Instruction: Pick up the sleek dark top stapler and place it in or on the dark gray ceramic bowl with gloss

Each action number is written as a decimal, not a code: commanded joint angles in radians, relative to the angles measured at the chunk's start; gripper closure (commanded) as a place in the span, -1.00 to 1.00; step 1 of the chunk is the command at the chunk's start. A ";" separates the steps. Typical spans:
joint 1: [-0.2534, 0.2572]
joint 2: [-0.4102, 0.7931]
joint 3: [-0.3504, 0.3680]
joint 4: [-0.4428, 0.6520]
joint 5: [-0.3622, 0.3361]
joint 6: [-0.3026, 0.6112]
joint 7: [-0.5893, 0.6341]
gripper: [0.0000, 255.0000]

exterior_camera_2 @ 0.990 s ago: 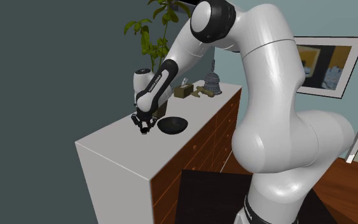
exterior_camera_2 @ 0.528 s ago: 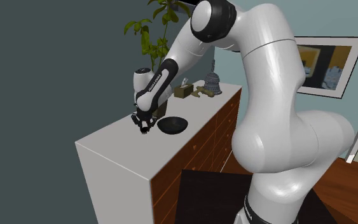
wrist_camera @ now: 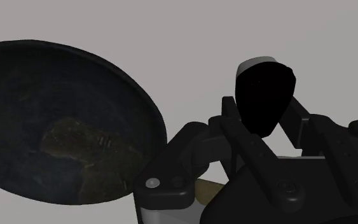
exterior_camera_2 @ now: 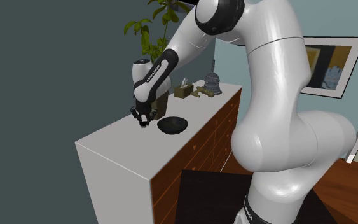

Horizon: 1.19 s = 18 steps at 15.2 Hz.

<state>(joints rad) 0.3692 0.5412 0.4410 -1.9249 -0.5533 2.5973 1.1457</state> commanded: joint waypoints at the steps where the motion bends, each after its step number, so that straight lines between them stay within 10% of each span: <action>1: -0.011 -0.021 0.014 -0.002 0.018 -0.018 -0.015 1.00; 14: -0.063 -0.131 0.086 0.013 0.121 -0.134 -0.094 1.00; 18: -0.167 -0.215 0.101 -0.112 0.177 -0.071 -0.193 1.00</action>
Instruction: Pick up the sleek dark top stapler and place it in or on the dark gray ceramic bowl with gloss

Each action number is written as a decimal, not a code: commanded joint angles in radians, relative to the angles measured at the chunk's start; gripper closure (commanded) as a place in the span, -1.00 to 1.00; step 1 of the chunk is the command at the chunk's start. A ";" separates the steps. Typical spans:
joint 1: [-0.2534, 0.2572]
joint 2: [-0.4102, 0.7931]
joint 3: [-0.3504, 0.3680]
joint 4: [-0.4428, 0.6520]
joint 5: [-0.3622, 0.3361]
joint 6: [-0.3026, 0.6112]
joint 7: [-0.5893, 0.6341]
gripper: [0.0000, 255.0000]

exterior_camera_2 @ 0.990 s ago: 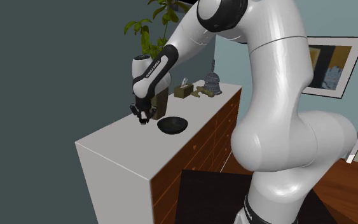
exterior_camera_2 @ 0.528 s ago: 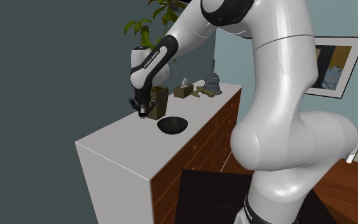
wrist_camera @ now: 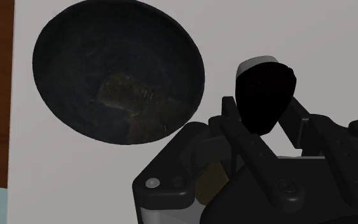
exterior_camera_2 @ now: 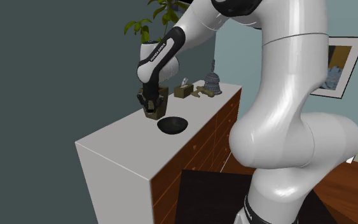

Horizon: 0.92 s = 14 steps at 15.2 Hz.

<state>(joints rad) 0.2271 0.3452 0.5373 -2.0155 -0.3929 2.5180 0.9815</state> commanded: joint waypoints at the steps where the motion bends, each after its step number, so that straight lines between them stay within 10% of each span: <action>1: -0.050 -0.039 0.008 -0.050 0.033 0.022 -0.056 1.00; 8: -0.209 -0.152 0.023 -0.206 0.161 0.098 -0.272 1.00; 14: -0.181 -0.087 -0.015 -0.216 0.081 0.163 -0.213 1.00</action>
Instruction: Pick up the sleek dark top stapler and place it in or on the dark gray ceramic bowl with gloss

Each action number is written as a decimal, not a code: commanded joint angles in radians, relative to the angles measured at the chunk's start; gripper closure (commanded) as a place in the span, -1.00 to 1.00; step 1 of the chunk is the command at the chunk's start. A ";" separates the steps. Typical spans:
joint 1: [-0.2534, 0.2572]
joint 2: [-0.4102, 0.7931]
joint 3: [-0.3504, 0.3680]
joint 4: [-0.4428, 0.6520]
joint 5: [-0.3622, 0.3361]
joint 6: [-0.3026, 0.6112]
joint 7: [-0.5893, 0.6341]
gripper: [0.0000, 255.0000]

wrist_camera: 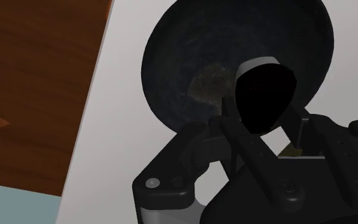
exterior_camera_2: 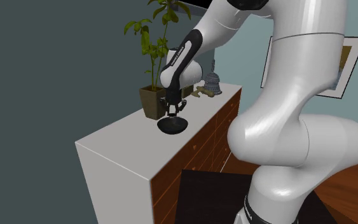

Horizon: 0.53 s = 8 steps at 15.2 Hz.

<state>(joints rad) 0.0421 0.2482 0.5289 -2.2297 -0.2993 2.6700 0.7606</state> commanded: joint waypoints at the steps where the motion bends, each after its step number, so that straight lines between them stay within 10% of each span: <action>1: 0.009 0.021 -0.014 -0.003 -0.026 0.021 0.018 1.00; 8: 0.048 0.087 -0.065 -0.003 -0.105 0.080 0.077 1.00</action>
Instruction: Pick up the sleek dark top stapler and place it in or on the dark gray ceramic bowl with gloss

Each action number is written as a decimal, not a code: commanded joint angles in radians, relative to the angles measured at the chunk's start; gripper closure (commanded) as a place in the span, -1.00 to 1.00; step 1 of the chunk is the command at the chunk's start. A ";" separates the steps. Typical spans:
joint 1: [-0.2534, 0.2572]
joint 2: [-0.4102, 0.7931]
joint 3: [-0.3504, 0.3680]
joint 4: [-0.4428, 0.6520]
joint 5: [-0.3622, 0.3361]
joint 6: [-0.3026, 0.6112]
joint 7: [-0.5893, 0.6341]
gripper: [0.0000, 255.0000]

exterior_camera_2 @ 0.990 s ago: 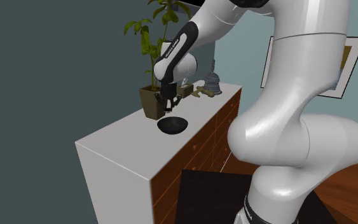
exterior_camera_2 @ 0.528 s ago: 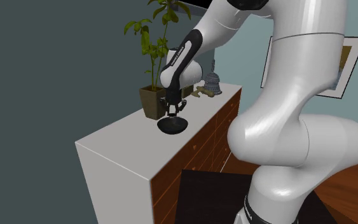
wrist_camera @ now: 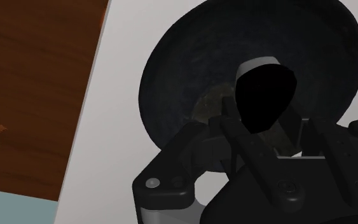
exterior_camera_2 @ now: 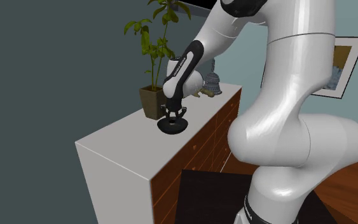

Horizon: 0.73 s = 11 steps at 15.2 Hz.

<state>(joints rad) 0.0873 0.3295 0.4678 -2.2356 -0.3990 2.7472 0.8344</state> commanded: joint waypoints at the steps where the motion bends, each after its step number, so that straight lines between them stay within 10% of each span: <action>1: 0.003 0.005 -0.004 0.003 -0.005 0.003 0.003 1.00; 6: 0.003 0.005 -0.004 0.003 -0.005 0.003 0.003 1.00; 7: 0.003 0.005 -0.004 0.003 -0.005 0.003 0.003 -1.00; 11: 0.003 0.005 -0.004 0.003 -0.005 0.003 0.003 -1.00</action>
<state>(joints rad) 0.0901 0.3348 0.4640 -2.2328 -0.4041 2.7498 0.8376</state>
